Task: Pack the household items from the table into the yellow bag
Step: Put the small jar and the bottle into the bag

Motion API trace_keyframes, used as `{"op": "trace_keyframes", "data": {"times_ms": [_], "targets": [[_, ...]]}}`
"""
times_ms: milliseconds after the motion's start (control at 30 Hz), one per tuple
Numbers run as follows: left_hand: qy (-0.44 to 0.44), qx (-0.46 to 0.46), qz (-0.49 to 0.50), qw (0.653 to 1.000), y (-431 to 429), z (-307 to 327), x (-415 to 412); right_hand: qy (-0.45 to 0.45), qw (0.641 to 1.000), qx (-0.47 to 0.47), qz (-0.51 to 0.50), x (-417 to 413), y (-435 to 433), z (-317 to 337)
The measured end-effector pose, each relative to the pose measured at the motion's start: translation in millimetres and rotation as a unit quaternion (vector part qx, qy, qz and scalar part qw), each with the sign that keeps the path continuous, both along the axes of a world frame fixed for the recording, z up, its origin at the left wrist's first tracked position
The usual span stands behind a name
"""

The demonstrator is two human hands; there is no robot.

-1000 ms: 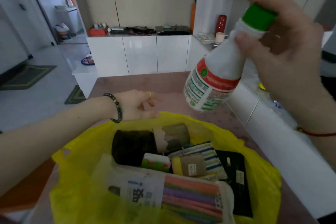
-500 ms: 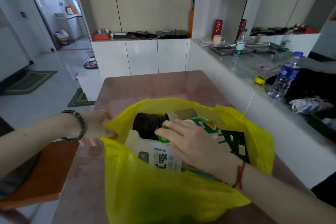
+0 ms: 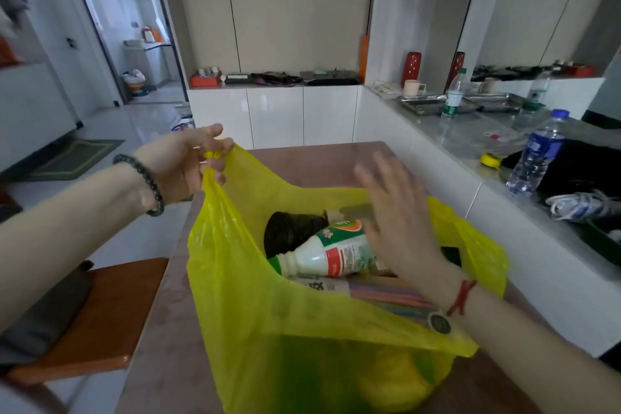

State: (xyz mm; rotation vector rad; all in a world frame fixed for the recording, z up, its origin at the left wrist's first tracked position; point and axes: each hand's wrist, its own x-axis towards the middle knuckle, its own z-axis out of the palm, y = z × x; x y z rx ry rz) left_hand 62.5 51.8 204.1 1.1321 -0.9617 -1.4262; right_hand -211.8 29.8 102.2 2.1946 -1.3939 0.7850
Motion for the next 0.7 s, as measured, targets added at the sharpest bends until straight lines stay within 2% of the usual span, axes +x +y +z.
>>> {"op": "trace_keyframes", "data": {"times_ms": [33,67,133,200,300,400,433,500,533,700], "targets": [[0.002,-0.009,0.007,1.0,-3,1,0,0.0,0.993,0.032,-0.112,-18,-7,10],[0.004,-0.02,0.015,1.0,-6,2,-1,0.018,0.973,0.124,-0.195,-37,-15,19],[0.009,-0.035,0.028,0.999,-12,4,-5,0.02,0.912,0.318,-0.26,-70,-31,32],[0.011,-0.044,0.025,0.999,-19,6,-9,-0.024,0.867,0.452,-0.208,-94,-47,47],[0.017,-0.057,0.009,0.998,-30,11,-14,-0.195,0.84,0.494,-0.112,-101,-72,73],[0.019,-0.086,0.001,0.996,-40,23,-19,-0.427,0.732,0.531,-0.021,-96,-93,104],[0.02,-0.097,0.005,0.995,-44,29,-21,-0.465,0.702,0.539,-0.009,-95,-100,118],[0.021,-0.11,0.032,0.993,-55,42,-25,-0.51,0.665,0.546,0.003,-95,-114,146],[0.02,-0.108,0.055,0.992,-62,50,-29,-0.516,0.661,0.544,0.009,-95,-121,159],[0.035,-0.101,0.126,0.986,-97,75,-38,-0.489,0.701,0.518,0.038,-73,-147,199]]}}
